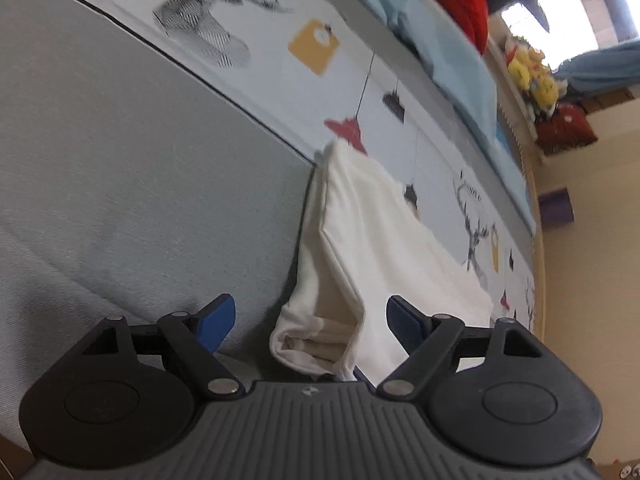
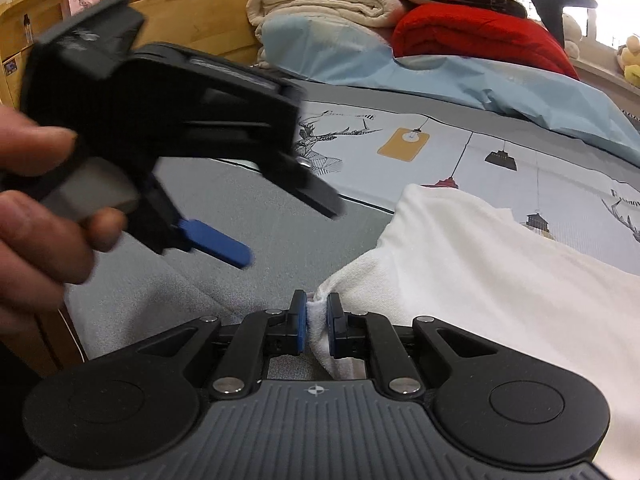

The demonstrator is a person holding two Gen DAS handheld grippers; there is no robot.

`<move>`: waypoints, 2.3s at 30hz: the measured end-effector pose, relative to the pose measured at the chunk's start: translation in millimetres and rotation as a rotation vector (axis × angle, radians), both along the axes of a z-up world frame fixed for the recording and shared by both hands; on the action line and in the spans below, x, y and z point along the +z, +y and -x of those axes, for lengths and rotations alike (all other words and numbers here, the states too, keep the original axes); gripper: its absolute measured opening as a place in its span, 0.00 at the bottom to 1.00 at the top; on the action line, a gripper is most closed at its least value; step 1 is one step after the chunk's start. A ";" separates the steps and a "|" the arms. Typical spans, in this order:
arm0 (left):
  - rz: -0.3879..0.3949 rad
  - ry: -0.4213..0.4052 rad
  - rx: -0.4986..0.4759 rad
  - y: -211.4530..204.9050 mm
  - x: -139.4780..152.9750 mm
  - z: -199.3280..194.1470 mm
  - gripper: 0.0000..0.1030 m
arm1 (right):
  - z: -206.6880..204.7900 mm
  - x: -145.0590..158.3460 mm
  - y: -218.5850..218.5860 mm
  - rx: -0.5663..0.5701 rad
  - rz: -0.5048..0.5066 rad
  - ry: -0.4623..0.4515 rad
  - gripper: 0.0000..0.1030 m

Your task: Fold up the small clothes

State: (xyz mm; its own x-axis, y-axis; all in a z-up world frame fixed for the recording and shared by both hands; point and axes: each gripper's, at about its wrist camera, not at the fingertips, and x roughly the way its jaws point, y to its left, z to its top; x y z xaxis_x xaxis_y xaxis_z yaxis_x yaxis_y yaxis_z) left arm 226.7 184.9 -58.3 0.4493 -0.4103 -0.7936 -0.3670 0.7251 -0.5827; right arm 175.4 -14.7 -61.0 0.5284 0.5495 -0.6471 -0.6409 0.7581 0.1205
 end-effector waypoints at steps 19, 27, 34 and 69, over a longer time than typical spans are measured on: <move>-0.086 0.080 -0.189 -35.7 -36.0 -44.0 0.23 | 2.0 3.6 -1.8 0.011 0.006 0.000 0.10; -0.123 0.008 -0.213 -34.9 -13.5 -31.5 0.11 | 3.1 8.1 -4.0 0.011 -0.031 0.003 0.09; -0.147 -0.079 -0.157 -14.7 33.7 -0.9 0.10 | 11.8 35.0 -13.6 0.033 -0.179 -0.004 0.09; -0.073 -0.305 -0.512 -271.9 62.7 -38.7 0.05 | -7.8 21.5 -356.7 -0.652 0.020 0.258 0.11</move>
State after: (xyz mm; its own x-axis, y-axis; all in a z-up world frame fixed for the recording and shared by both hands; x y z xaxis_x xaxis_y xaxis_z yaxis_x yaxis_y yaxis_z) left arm 265.4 -87.0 4.4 0.4209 -0.5837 -0.6943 0.2155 0.8079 -0.5486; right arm 183.2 -371.4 -39.5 0.5740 0.1596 -0.8032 -0.0077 0.9818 0.1896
